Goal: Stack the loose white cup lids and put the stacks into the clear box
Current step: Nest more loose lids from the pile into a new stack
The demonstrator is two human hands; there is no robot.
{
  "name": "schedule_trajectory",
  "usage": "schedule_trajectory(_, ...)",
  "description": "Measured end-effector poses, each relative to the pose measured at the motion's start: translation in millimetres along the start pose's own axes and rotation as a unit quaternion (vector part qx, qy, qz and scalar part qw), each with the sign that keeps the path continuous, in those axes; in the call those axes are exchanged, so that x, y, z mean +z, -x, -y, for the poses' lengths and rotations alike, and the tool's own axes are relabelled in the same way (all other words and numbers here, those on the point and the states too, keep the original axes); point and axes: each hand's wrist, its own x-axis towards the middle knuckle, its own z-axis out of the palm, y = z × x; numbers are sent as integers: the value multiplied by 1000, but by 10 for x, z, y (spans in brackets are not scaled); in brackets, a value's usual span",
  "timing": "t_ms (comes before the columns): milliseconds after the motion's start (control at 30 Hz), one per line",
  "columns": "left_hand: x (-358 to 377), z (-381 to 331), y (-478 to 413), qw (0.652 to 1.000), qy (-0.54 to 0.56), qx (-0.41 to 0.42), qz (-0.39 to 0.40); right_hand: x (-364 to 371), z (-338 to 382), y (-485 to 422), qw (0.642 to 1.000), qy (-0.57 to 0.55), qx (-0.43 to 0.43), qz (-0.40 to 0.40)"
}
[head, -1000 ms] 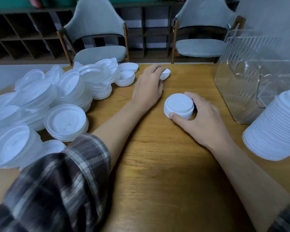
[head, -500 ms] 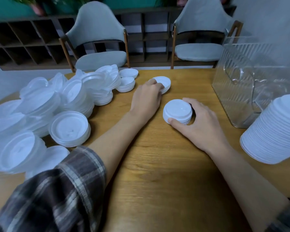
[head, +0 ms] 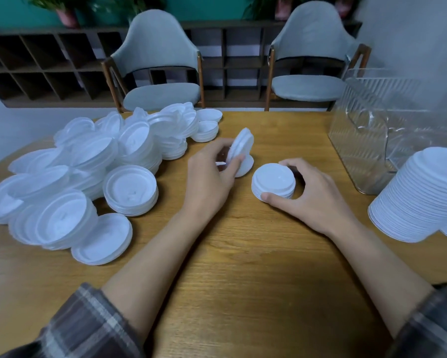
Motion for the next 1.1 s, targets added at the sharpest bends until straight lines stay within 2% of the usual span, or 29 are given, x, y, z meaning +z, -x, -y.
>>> schedule_trajectory(67,1,-6,-16,998,58,-28,-8,7,-16,-11,1000,1,-2,1)
schedule_trajectory(167,10,27,-48,981,162,-101,21,14,-16,-35,1000,4,-9,-4)
schedule_trajectory(267,56,25,-35,968,193,-147,64,32,-13,-56,1000,3,-24,-5)
schedule_trajectory(333,84,5,0,972,171,-147,72,38,-22,-58,1000,-10,-28,-2)
schedule_trajectory(500,124,-38,75,996,25,-63,66,31,-41,-51,999,-21,-35,3)
schedule_trajectory(700,180,-22,122,992,4,-61,109,32,-38,-50,999,-12,-47,-4)
schedule_trajectory(1100,204,-28,146,992,6,-45,118,14,-59,-64,999,10,-31,32)
